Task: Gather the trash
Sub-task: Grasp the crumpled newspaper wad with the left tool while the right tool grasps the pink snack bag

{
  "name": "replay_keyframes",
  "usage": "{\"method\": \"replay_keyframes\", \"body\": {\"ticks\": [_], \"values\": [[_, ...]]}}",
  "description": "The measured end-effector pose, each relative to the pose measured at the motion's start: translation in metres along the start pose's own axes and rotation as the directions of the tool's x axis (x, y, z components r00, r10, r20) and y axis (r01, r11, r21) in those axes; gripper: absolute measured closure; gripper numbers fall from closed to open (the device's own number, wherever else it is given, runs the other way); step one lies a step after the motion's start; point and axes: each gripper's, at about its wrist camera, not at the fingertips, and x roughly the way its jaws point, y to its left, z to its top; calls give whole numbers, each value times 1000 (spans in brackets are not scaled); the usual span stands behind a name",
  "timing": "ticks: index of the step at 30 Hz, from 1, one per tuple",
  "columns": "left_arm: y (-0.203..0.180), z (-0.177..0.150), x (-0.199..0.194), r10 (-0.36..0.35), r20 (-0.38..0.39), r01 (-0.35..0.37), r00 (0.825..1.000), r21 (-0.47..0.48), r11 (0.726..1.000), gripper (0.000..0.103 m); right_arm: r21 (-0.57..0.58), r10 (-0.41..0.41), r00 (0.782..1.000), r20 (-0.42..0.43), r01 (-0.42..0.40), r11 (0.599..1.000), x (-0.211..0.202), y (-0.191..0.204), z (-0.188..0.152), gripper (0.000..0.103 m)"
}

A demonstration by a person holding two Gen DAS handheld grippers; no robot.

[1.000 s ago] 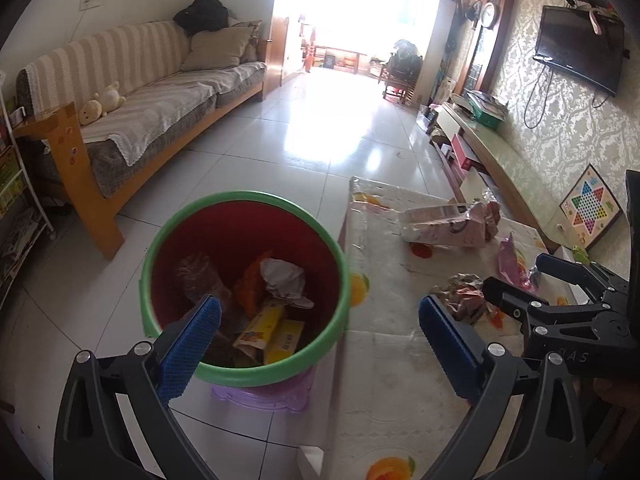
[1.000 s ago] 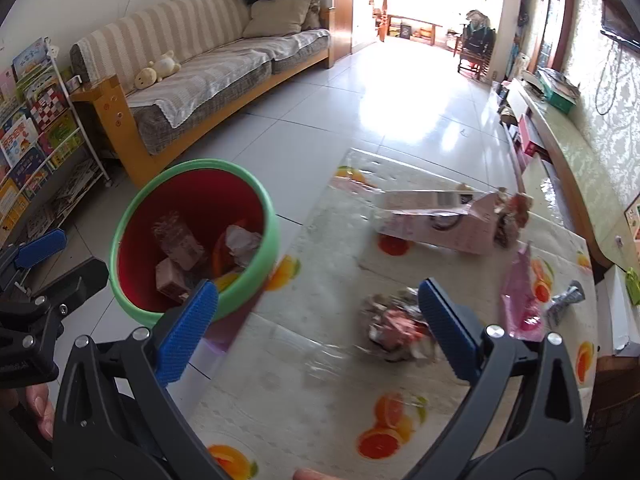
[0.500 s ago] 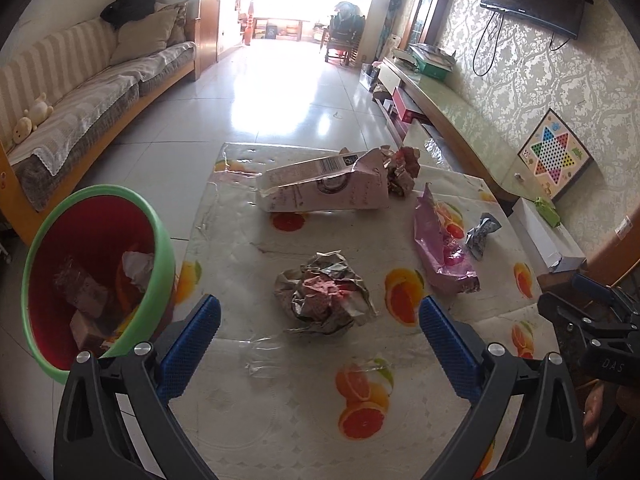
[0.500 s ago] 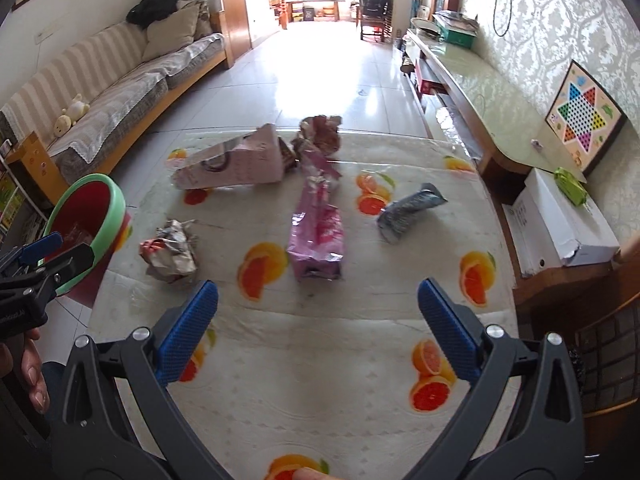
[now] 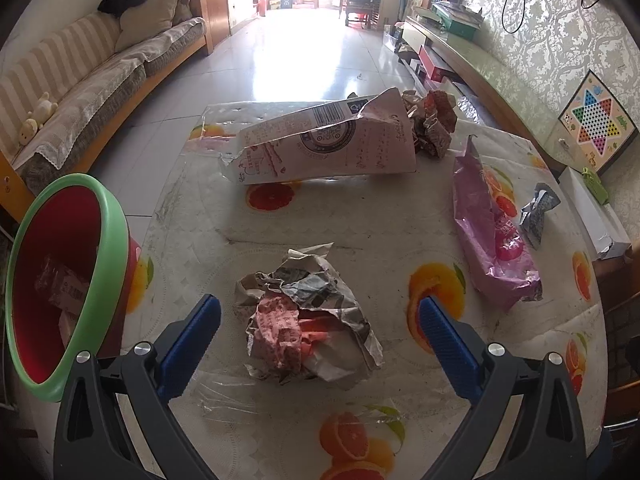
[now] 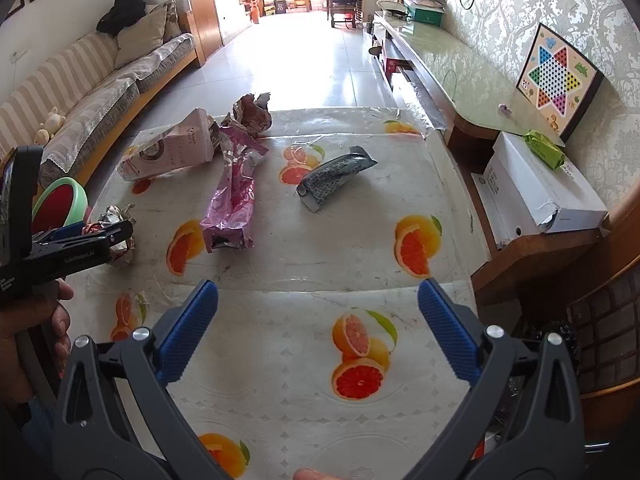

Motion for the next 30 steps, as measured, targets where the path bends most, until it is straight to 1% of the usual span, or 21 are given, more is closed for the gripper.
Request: {"method": "replay_keyframes", "body": {"ticks": [1,3,4,5,6,7,9,10,12,14,18,24,26,30], "values": [[0,0,3,5,-6,-5,1000,1,1000,10,4,1,1000,-1,-1,1000,1,-1,0,4],[2,0,10,8,-25,-9,1000,-5,1000,18,9,6,1000,-4,-6,1000,3,-2,0,4],[2,-1,12,14,-34,-15,999,-6,1000,19,10,9,1000,-7,-9,1000,4,-1,-1,4],[3,-1,15,18,-40,-19,999,-8,1000,24,8,11,1000,-9,-11,1000,5,0,-1,4],[4,-1,18,19,-49,-19,999,-9,1000,31,5,12,1000,-12,-12,1000,7,1,-1,4],[5,-1,20,22,-57,-23,998,-9,1000,34,1,13,1000,-13,-13,1000,8,3,-1,4],[7,-2,22,39,-65,-40,997,-7,999,50,0,16,1000,-15,-16,1000,10,5,0,4],[8,-2,22,38,-58,-39,998,-6,999,50,2,18,1000,-15,-18,1000,11,5,0,4],[10,-1,20,26,-52,-27,998,-5,1000,56,3,19,1000,-14,-19,1000,13,7,2,4],[12,0,16,30,-37,-30,999,3,1000,60,-2,23,1000,-17,-23,1000,17,10,5,4],[15,2,4,29,-8,-28,1000,19,999,63,-19,33,999,-25,-33,999,29,20,12,4],[22,2,-25,15,45,-16,999,29,999,63,-45,54,998,-20,-55,997,45,42,28,4],[25,-1,-36,7,59,-9,998,44,999,63,-53,68,998,-11,-68,996,50,50,35,4],[35,-6,-54,-1,80,-4,997,67,998,62,-74,84,996,-19,-85,994,69,71,49,4]]}}
